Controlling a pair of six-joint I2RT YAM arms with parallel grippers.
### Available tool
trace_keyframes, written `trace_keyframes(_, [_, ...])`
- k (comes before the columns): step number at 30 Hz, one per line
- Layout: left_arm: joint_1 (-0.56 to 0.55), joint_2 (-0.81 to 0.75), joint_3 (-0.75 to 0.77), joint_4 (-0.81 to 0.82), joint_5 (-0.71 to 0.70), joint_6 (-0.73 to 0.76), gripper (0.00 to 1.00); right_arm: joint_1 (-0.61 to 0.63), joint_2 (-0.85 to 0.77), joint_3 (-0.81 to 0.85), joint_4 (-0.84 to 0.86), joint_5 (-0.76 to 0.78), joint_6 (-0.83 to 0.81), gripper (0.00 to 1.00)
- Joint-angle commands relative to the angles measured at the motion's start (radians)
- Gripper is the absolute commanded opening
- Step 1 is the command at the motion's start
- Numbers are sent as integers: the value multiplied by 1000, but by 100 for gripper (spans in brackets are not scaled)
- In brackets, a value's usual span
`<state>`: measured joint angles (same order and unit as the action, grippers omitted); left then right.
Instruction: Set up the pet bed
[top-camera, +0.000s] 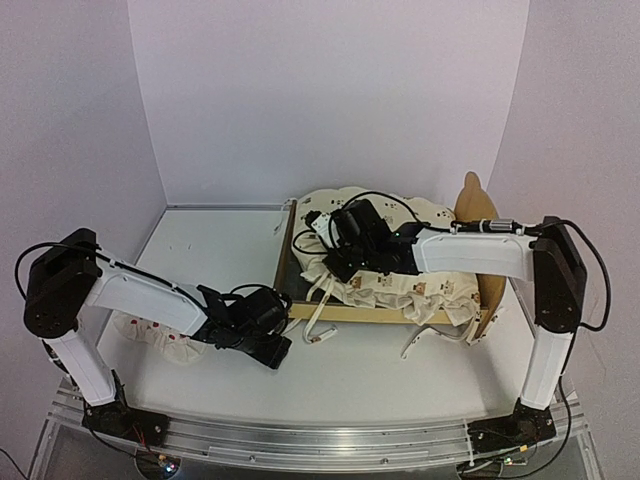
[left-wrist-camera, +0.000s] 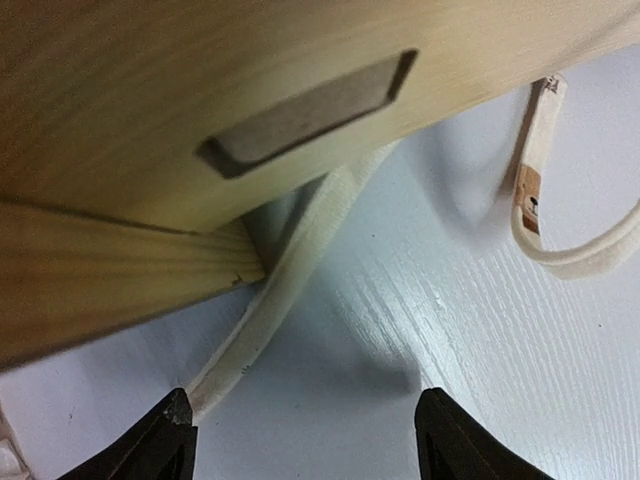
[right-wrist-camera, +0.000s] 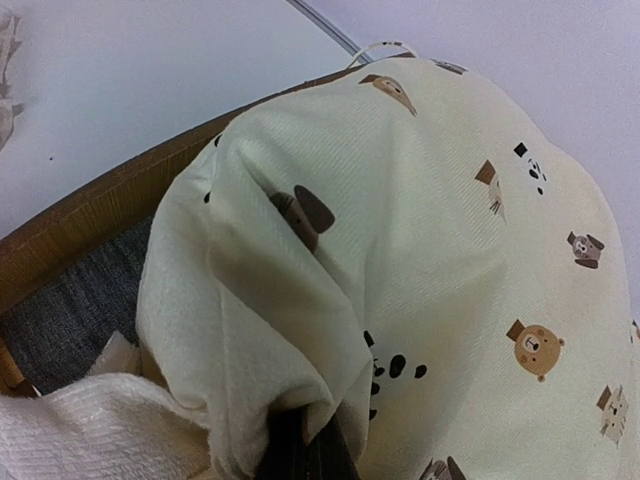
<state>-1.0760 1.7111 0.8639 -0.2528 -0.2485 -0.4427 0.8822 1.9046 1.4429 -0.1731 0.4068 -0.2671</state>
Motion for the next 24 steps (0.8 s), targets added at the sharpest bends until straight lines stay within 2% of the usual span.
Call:
trace_keyframes(1, [5, -81, 36, -64, -8, 12, 80, -3, 27, 34, -23, 5, 16, 0])
trace_keyframes(7, [23, -16, 33, -24, -16, 36, 83, -3, 39, 41, -27, 4, 19, 0])
trace_keyframes(13, [45, 56, 38, 26, 4, 57, 73, -5, 43, 43, -34, 4, 28, 0])
trace_keyframes(15, [47, 70, 40, 29, 11, 59, 66, -4, 41, 41, -35, 5, 30, 0])
trace_keyframes(18, [47, 69, 36, 27, 20, 58, 47, -4, 40, 41, -36, -1, 39, 0])
trace_keyframes(24, [47, 23, 3, 21, 68, 60, 18, -4, 59, 58, -39, -30, 63, 0])
